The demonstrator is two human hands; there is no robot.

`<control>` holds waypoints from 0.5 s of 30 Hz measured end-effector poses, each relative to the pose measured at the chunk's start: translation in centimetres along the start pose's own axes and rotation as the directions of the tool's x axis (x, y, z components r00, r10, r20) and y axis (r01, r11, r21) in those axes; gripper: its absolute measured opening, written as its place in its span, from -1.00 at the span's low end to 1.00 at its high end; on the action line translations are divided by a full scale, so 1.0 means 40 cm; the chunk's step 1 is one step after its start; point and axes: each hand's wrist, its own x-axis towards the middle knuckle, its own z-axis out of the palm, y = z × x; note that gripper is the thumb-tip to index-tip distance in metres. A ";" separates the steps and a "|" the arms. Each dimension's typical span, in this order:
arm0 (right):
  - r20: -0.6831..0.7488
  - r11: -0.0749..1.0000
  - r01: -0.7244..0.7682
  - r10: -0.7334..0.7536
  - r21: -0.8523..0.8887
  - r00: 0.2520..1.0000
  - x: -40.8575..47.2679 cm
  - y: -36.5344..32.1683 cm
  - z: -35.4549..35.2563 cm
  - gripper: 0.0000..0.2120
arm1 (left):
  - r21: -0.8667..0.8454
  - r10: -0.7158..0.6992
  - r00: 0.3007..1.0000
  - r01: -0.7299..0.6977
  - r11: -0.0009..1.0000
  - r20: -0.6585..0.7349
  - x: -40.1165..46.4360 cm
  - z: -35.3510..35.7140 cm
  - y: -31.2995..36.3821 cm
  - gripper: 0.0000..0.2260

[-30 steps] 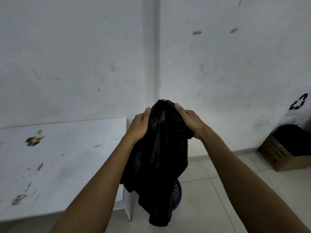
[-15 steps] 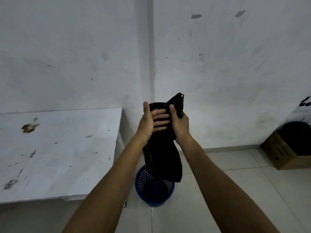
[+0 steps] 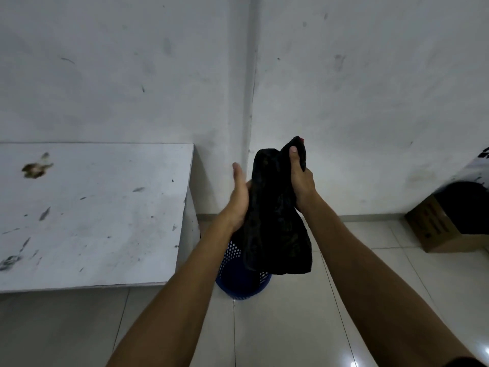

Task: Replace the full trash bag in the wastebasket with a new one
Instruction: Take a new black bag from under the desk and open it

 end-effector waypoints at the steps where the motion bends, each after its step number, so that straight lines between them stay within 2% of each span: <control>1: 0.038 0.999 -0.022 0.023 -0.043 0.999 0.002 0.008 0.008 -0.39 | -0.023 0.004 0.998 -0.003 1.000 0.062 -0.008 0.030 0.003 -0.14; 3: 0.145 0.996 -0.030 0.042 -0.080 0.989 0.005 0.030 0.017 -0.24 | 0.011 0.010 0.991 -0.011 1.000 0.130 -0.007 0.070 -0.007 -0.18; 6: 0.212 0.998 -0.065 0.059 0.022 0.975 0.004 0.059 0.009 -0.34 | 0.113 0.047 0.994 -0.058 0.992 0.098 0.007 0.085 -0.043 -0.26; 9: 0.110 0.996 -0.076 0.069 0.057 0.992 0.007 0.093 -0.004 -0.55 | 0.166 0.009 0.999 -0.017 0.986 0.051 0.014 0.067 -0.071 -0.24; 11: 0.032 0.993 -0.086 0.083 0.084 0.996 0.008 0.117 -0.009 -0.57 | 0.204 -0.007 1.000 0.009 0.979 -0.012 0.017 0.049 -0.078 -0.19; 13: 0.000 0.992 -0.084 0.084 0.095 0.996 0.006 0.136 -0.014 -0.57 | 0.285 0.080 0.987 -0.037 0.958 -0.140 0.017 0.036 -0.083 -0.20; 15: 0.017 0.993 -0.088 0.087 0.082 0.996 -0.011 0.133 -0.011 -0.62 | 0.331 0.220 0.940 -0.127 0.935 -0.261 0.017 0.023 -0.091 -0.27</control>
